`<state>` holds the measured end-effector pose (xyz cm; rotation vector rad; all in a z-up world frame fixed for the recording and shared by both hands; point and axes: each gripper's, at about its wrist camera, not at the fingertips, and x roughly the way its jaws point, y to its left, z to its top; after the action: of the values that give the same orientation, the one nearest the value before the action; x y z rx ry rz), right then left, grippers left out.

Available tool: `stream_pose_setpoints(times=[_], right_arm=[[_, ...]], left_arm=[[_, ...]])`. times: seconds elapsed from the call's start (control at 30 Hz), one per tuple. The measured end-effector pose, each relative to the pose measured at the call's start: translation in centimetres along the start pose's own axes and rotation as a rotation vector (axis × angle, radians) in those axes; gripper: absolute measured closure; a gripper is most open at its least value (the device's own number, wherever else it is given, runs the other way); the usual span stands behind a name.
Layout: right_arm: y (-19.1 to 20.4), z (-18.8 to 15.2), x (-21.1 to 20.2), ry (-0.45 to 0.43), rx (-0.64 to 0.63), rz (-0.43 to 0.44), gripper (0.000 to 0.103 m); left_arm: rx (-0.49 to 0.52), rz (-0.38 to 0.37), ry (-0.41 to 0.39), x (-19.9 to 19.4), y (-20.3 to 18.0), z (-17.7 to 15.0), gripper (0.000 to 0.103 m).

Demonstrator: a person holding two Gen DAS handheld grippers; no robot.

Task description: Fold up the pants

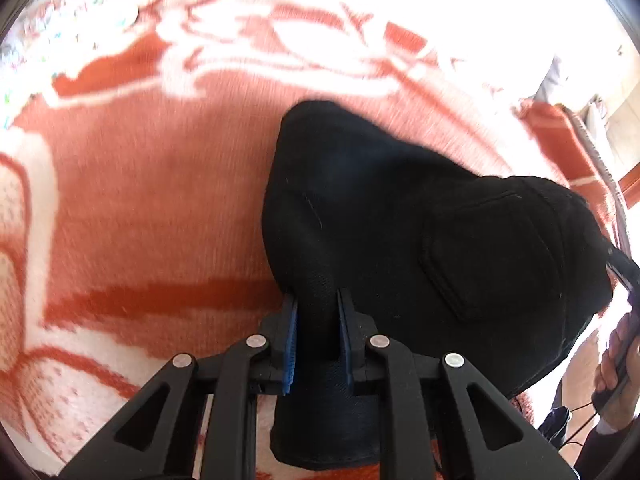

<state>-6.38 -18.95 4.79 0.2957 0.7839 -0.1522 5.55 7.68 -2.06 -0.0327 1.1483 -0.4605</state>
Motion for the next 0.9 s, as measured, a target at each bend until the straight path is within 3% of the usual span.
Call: stream_pose_setpoints(times=[0.1, 0.2, 0.27, 0.43, 0.5, 0.57, 0.63, 0.67, 0.9], right_arm=[[-0.8, 0.6, 1.1, 0.033, 0.002, -0.013, 0.09], [-2.4, -1.1, 3.3, 0.119, 0.047, -0.025, 0.089], [-3.5, -2.8, 4.2, 0.157, 0.074, -0.046, 0.08], [-5.0, -4.4, 2.4, 0.119, 0.177, 0.008, 0.074], [-4.7, -4.4, 1.3, 0.105, 0.18, 0.0, 0.065], [-4.5, -4.5, 0.5, 0.095, 0.178, -0.013, 0.041], [-4.3, -4.9, -0.1, 0.093, 0.187, 0.002, 0.027], [-4.2, -5.1, -0.2, 0.095, 0.194, 0.011, 0.024], [-5.3, -6.5, 0.8, 0.139, 0.271, 0.023, 0.024]], left_arm=[[0.041, 0.048, 0.017, 0.9, -0.7, -0.7, 0.085], [0.059, 0.096, 0.053, 2.6, -1.0, -1.9, 0.079], [0.068, 0.12, 0.048, 3.0, -1.0, -2.4, 0.072], [0.08, 0.124, 0.031, 1.9, -1.1, -2.5, 0.071], [0.089, 0.131, 0.002, 0.9, -1.1, -2.1, 0.071], [0.09, 0.116, -0.014, 0.3, -1.0, -1.5, 0.064], [0.085, 0.115, -0.025, -0.1, -0.8, -1.1, 0.052], [0.083, 0.116, -0.029, 0.0, -0.6, -1.0, 0.052], [0.044, 0.103, -0.003, 0.5, 0.3, -0.6, 0.043]])
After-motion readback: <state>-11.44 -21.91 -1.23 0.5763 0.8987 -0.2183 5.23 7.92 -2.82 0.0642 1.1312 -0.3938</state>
